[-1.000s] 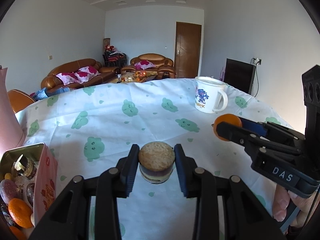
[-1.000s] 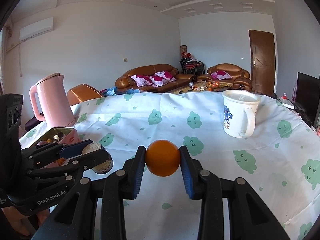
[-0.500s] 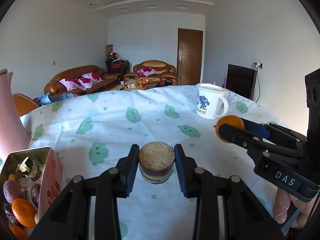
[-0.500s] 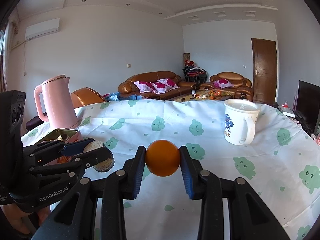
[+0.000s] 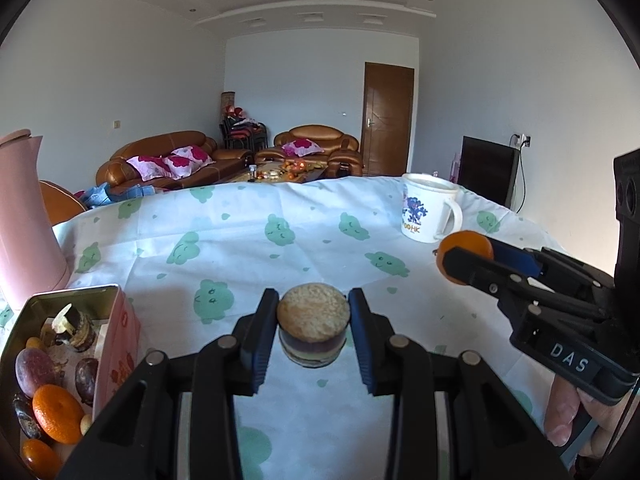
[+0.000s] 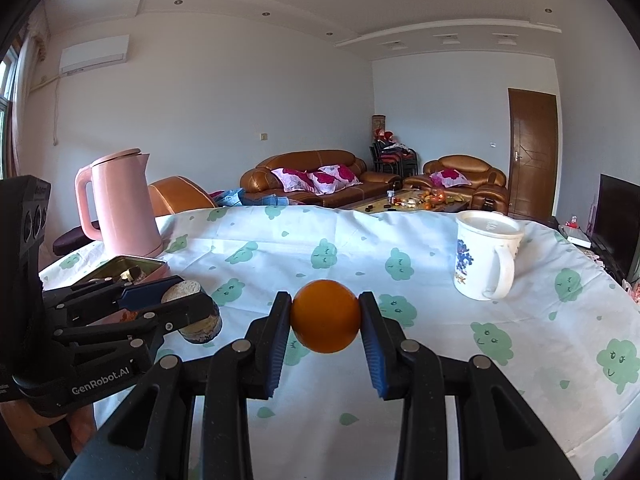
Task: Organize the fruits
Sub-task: 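Lift the cake roll with the left gripper while the right holds the small orange, then carry the cake roll over the tin with the left gripper while the right carries the orange there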
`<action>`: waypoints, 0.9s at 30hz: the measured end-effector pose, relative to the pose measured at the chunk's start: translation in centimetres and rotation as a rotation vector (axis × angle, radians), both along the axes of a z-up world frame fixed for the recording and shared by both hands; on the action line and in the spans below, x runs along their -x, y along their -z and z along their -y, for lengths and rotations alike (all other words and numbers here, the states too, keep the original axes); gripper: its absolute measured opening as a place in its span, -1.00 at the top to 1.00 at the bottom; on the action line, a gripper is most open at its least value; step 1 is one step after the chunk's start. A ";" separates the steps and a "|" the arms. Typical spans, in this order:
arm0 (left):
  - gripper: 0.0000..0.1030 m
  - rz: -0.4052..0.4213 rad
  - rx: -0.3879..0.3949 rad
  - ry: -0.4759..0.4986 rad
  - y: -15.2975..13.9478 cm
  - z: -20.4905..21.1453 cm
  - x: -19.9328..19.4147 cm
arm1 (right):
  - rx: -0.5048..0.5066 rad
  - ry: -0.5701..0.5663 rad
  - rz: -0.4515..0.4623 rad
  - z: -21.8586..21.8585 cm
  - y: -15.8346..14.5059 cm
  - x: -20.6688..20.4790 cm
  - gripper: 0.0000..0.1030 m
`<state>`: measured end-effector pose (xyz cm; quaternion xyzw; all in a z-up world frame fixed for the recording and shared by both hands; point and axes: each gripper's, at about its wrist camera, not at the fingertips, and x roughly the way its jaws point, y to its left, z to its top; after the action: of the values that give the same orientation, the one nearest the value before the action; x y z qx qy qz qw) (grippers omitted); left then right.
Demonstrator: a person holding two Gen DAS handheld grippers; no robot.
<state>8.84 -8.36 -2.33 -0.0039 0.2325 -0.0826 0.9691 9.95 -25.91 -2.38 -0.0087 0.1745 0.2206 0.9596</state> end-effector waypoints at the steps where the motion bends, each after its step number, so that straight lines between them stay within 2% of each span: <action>1: 0.28 -0.003 0.002 -0.002 0.0 -0.2 0.0 | 0.001 -0.007 -0.001 -0.3 0.0 0.1 0.30; 27: 0.28 0.009 0.019 -0.114 -0.5 -6.7 2.7 | 0.026 -0.158 0.011 -7.3 -1.0 2.2 0.30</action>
<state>6.11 -1.67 -1.79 -0.0260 0.2267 -0.0295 0.9732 7.79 -18.66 -1.38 -0.0361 0.1708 0.2932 0.9400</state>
